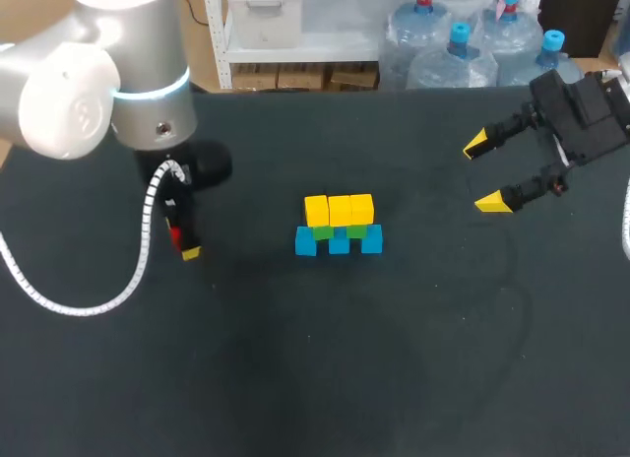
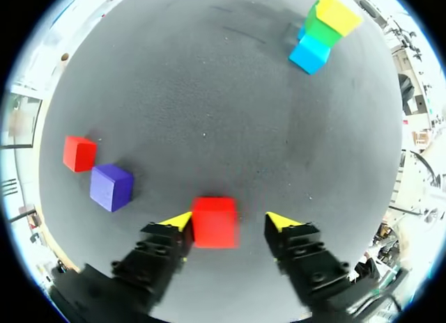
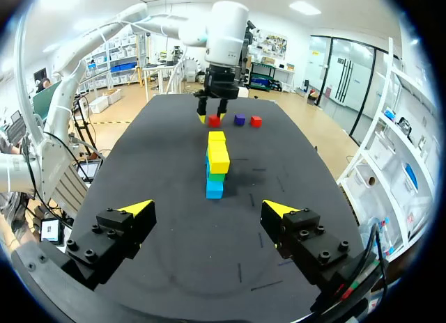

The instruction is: Place the blue cubes, place green cubes on the blue cubes, place the yellow cubes on the green cubes, then place the red cubes on the yellow cubes, and place purple cube on the red cubes.

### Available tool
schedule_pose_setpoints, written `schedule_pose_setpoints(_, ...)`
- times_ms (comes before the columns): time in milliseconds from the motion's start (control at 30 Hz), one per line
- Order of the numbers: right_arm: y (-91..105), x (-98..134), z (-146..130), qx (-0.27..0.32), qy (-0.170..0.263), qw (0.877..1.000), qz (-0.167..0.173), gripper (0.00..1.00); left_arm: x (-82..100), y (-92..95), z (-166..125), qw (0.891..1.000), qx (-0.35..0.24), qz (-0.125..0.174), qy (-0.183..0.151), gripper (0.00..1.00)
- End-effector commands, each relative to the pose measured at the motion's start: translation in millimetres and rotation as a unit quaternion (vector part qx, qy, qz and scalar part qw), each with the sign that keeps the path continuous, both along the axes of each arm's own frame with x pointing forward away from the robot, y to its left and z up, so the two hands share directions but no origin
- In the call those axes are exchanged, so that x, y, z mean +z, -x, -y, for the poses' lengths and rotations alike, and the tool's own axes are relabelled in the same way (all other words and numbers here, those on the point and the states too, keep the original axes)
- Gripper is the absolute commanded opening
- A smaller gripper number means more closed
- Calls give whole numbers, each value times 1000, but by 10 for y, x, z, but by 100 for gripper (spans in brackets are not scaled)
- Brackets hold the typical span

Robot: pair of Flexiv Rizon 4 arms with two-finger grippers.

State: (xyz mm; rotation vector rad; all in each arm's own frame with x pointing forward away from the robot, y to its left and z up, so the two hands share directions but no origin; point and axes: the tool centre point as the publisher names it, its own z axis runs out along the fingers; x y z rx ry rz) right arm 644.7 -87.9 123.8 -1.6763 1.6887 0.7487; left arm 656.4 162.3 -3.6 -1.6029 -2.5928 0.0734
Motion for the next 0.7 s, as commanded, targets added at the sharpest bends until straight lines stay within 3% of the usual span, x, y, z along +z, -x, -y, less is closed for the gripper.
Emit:
schedule_pose_setpoints(33,2,-3,-2,0,0,1000,1,100,-27,1,-18,1000,-2,1,6,0)
schedule_pose_setpoints(233,2,-3,-2,0,0,1000,1,100,147,29,116,1000,-24,18,3,0)
schedule_pose_setpoints(433,2,-3,-2,0,0,1000,1,100,386,114,446,997,-71,39,8,0)
schedule_pose_setpoints(567,2,-3,-2,0,0,1000,1,100,442,262,781,993,-111,34,1,0)
schedule_pose_setpoints(700,2,-3,-2,0,0,1000,1,100,463,479,993,992,-126,18,22,0)
